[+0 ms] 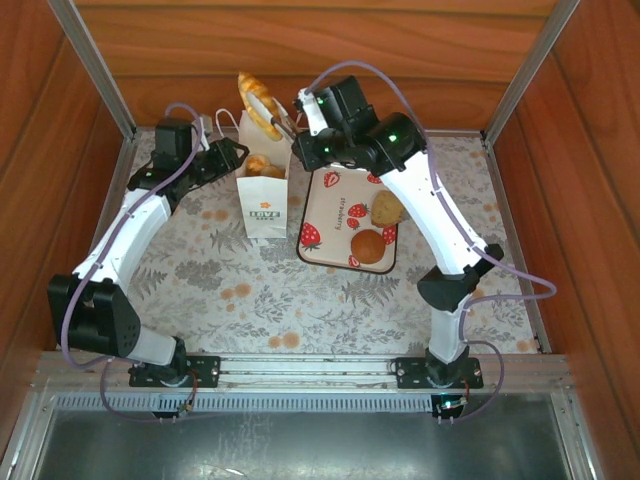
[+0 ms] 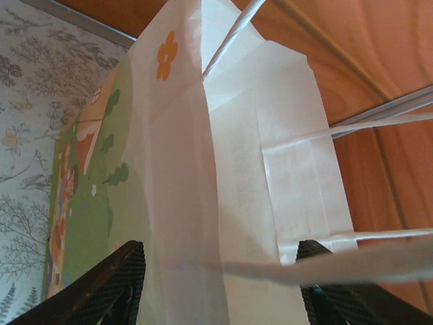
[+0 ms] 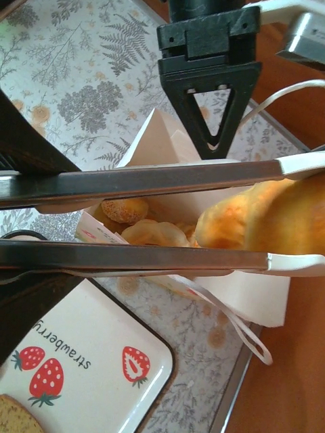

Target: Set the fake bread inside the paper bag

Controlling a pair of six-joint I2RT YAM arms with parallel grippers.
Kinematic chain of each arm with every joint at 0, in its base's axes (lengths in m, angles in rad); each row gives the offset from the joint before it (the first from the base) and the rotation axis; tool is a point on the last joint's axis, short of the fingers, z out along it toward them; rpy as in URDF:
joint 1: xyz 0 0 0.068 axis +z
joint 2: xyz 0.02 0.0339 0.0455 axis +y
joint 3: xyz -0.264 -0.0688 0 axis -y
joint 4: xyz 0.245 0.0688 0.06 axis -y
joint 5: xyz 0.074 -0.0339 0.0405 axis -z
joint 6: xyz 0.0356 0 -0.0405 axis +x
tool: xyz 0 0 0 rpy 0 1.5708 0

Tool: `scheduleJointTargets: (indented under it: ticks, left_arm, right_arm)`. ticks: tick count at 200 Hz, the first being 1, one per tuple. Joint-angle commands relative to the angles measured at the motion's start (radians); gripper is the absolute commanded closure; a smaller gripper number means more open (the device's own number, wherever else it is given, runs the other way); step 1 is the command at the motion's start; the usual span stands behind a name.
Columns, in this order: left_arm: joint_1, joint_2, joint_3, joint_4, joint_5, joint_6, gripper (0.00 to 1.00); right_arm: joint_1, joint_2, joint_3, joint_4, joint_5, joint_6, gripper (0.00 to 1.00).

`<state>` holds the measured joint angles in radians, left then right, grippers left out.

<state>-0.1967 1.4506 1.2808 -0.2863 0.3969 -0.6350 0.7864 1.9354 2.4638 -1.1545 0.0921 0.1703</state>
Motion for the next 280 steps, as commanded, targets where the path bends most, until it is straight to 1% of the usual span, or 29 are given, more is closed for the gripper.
scheduleJointTargets:
  ticks: [1,51,92,146,234,246,254,280]
  left_arm:
    - [-0.015,0.013,0.044,-0.049,-0.051,0.045,0.43]
    - [-0.02,0.023,0.046,-0.065,-0.086,0.056,0.6]
    - [-0.02,0.026,0.043,-0.073,-0.092,0.06,0.69]
    - [-0.023,0.026,0.052,-0.125,-0.149,0.106,0.79]
    - [-0.033,0.03,0.067,-0.142,-0.158,0.129,0.82]
    - [-0.036,0.029,0.067,-0.144,-0.159,0.129,0.82]
    - [-0.035,0.03,0.068,-0.143,-0.159,0.131,0.82]
    - [-0.037,0.031,0.07,-0.145,-0.158,0.133,0.83]
  right_arm:
    - [0.011,0.005,-0.009,0.027,0.002,0.003,0.76]
    - [0.013,0.01,-0.083,0.011,0.007,0.004,0.75]
    - [0.013,0.018,-0.112,-0.036,0.004,-0.009,0.75]
    - [0.016,0.014,-0.142,-0.077,0.04,-0.028,0.74]
    - [0.016,0.032,-0.129,-0.108,0.06,-0.034,0.68]
    - [0.016,0.033,-0.127,-0.111,0.06,-0.035,0.67]
    - [0.016,0.033,-0.126,-0.111,0.058,-0.035,0.63]
    - [0.016,0.034,-0.119,-0.114,0.06,-0.037,0.58]
